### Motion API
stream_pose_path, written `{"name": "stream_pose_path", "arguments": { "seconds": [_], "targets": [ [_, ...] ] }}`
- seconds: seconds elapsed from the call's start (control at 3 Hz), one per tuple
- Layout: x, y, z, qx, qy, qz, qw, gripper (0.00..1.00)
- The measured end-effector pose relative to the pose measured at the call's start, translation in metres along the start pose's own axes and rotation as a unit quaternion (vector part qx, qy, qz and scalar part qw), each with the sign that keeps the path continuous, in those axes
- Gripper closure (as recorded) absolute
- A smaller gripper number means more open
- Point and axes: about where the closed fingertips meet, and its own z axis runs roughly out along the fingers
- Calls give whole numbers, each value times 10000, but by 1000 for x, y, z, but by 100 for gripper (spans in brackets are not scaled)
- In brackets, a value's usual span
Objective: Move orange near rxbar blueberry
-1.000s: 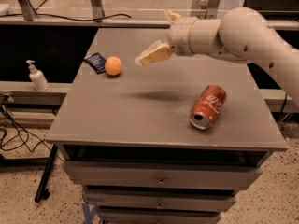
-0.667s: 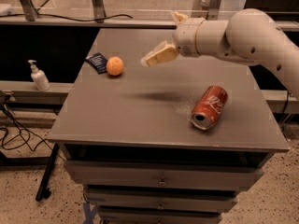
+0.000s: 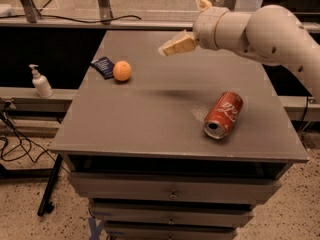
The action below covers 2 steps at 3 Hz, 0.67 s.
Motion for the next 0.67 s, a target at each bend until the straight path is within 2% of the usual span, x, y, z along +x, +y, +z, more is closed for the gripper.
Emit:
{"name": "stream_pose_path", "arguments": {
  "seconds": [0.33,0.67],
  "targets": [
    [-28,-68,-28,968,-197,-534,9937,0],
    [-33,-77,-30,1128,-244,-574,9917,0]
  ]
}}
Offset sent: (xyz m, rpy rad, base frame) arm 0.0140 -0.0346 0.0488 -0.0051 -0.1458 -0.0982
